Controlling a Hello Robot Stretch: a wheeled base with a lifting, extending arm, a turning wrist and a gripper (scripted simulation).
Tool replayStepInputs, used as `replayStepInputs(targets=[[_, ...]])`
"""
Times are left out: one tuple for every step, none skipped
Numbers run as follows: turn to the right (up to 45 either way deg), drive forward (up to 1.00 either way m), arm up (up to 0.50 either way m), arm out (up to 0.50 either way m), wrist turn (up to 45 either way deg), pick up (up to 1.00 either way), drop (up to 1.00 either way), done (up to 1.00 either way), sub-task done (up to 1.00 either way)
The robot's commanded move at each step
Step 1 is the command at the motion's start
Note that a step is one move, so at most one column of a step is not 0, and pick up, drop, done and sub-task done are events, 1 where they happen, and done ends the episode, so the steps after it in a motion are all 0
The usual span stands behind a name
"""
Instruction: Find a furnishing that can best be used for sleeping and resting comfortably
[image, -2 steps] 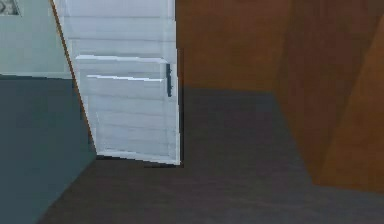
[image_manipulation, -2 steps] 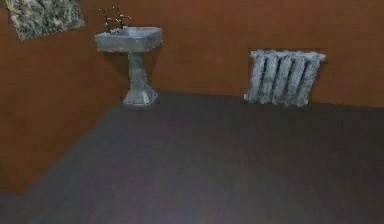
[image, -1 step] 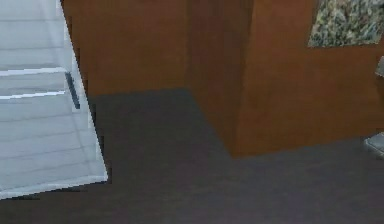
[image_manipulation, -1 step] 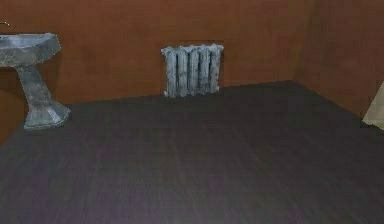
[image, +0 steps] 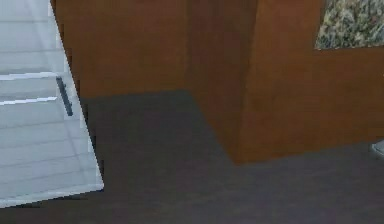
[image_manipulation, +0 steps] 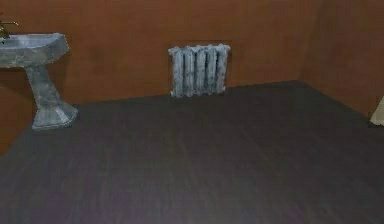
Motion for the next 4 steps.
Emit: replayStepInputs(targets=[[-45.0,0.0,0.0,0.0,0.0,0.0,0.0,0.0,0.0],[-12.0,0.0,0.0,0.0,0.0,0.0,0.0,0.0,0.0],[0.0,0.35,0.0,0.0,0.0,0.0,0.0,0.0,0.0],[-30.0,0.0,0.0,0.0,0.0,0.0,0.0,0.0,0.0]])
